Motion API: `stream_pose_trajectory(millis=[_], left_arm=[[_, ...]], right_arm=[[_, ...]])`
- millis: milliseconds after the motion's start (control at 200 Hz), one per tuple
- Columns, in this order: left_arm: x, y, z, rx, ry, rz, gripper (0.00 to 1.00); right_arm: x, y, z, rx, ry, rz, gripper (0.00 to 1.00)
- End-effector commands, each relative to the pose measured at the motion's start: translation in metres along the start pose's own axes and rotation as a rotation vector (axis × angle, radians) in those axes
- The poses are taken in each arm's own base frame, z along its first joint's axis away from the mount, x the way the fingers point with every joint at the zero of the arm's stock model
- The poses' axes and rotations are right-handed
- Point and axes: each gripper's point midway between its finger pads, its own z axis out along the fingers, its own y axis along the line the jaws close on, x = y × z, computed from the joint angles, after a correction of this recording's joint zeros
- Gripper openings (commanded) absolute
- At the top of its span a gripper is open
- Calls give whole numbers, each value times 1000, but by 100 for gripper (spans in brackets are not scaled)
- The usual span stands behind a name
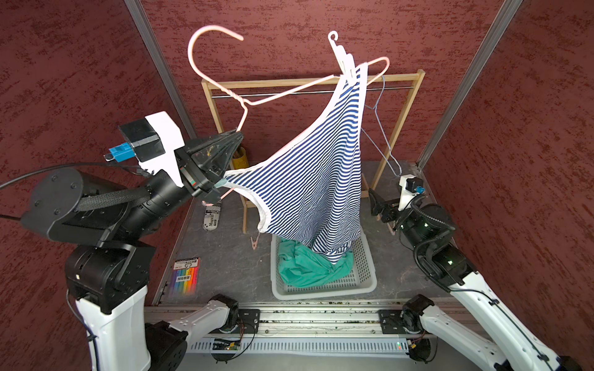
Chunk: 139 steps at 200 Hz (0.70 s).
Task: Remove the clothespins securing tank tops to the hanger
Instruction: Pick up the hanger from the clothesline.
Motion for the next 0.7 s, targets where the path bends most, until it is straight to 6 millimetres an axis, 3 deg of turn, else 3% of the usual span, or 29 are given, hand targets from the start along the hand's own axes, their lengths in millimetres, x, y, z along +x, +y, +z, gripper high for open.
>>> stream_pose_trajectory(millis=[0, 145, 296, 546, 691], left_arm=[[16, -12, -6, 51, 62, -54, 2], [43, -29, -6, 145, 148, -130, 1], [67, -39, -9, 181, 165, -170, 0], [78, -48, -17, 208, 185, -188, 0], [81, -65, -21, 305, 186, -220, 0]], right_arm=[[-4, 7, 4, -63, 17, 48, 99], [-3, 9, 11, -118, 47, 62, 99], [-5, -5, 15, -103, 65, 56, 99], [-3, -40, 17, -52, 74, 89, 99], [4, -55, 19, -55, 79, 135, 99]])
